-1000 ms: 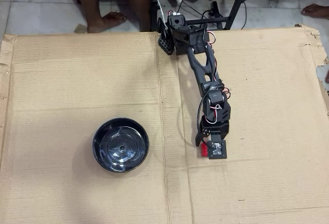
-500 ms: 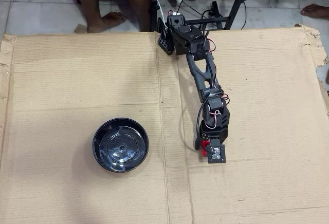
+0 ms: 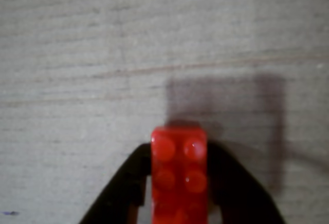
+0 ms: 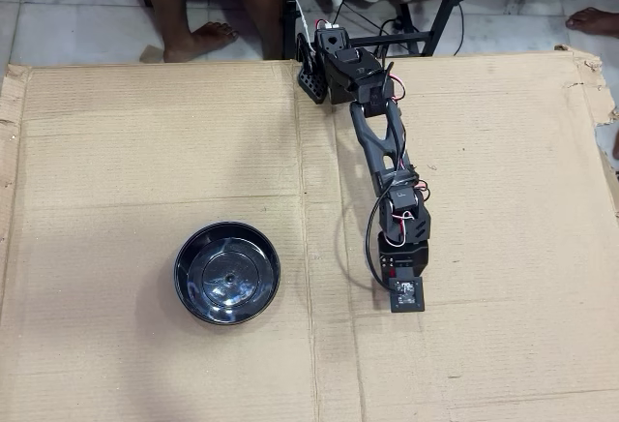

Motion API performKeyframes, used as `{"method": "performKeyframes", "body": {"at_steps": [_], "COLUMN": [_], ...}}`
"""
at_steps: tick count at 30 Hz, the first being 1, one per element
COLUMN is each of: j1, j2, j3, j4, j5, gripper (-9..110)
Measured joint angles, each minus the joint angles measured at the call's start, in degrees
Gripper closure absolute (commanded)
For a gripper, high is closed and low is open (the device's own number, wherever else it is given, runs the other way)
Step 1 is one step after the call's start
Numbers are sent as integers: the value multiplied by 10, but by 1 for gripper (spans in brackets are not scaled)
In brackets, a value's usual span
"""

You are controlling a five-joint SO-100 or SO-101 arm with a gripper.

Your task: Grasp a lego block and put it in the bin.

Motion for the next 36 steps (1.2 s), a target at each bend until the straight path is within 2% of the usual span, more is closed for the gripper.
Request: {"method": "performKeyframes", "body": {"at_steps": [17, 28, 36], "j1": [47, 109, 178], "j2": [72, 167, 200], "j3": [1, 1, 1], "j4": [1, 102, 111], "j5": [-6, -10, -10], "gripper": [100, 100, 100]}}
